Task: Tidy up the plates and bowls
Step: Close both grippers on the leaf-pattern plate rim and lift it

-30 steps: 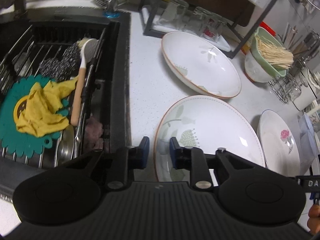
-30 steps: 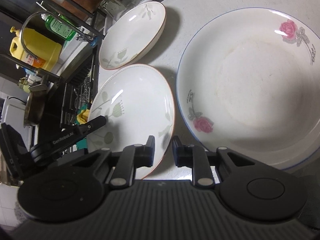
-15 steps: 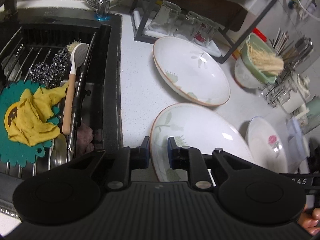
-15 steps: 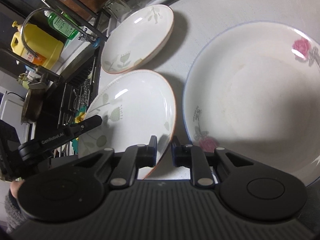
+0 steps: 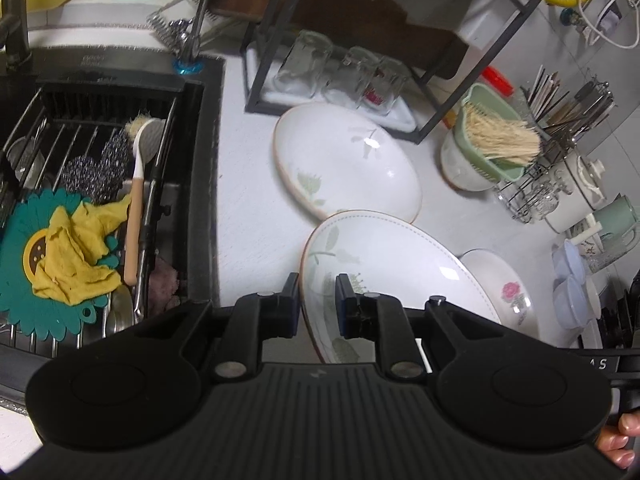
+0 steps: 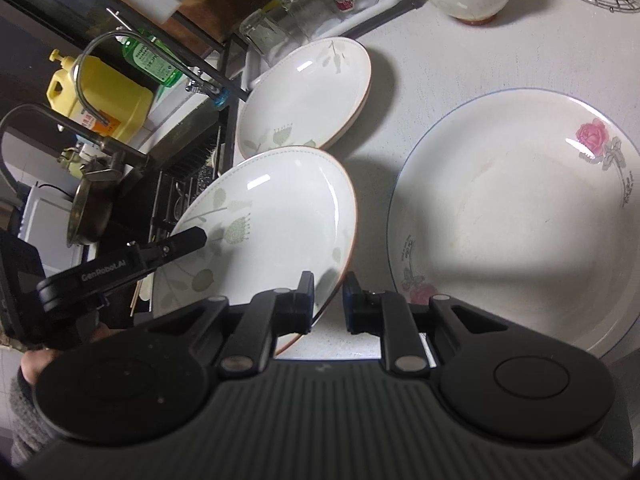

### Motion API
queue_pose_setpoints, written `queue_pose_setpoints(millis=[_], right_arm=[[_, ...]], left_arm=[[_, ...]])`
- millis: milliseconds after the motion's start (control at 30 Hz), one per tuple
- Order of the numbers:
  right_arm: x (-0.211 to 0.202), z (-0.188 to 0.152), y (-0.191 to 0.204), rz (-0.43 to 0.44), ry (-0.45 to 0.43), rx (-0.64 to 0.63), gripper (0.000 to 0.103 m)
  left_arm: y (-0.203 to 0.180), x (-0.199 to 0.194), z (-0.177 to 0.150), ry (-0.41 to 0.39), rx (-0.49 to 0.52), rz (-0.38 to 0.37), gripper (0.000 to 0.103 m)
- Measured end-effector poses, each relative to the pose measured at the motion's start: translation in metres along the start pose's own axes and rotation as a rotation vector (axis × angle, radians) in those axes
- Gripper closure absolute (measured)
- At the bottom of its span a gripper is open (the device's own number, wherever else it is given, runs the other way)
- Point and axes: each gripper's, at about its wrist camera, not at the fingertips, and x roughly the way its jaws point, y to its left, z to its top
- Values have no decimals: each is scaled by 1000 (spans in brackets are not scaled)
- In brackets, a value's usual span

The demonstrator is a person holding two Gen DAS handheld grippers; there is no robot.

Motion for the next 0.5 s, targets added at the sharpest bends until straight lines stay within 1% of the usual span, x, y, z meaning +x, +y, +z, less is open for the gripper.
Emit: queue_pose_setpoints(millis=[133,200,300,500], right_arm=[[-20,3,-2,9,-22,-13,85],[-29,4,-6,9,-31,-13,85],[-42,3,-14,16,-42,-3,85],[-59,-5,-39,18,-67,55,85]], left_arm=[[-19,-8,8,-3,7,-15,83],[-27,-9,11,2,-12,-31,83],[-41,-5,14,24,-17,-41,83],[-73,11,10,80,25,-35,83]])
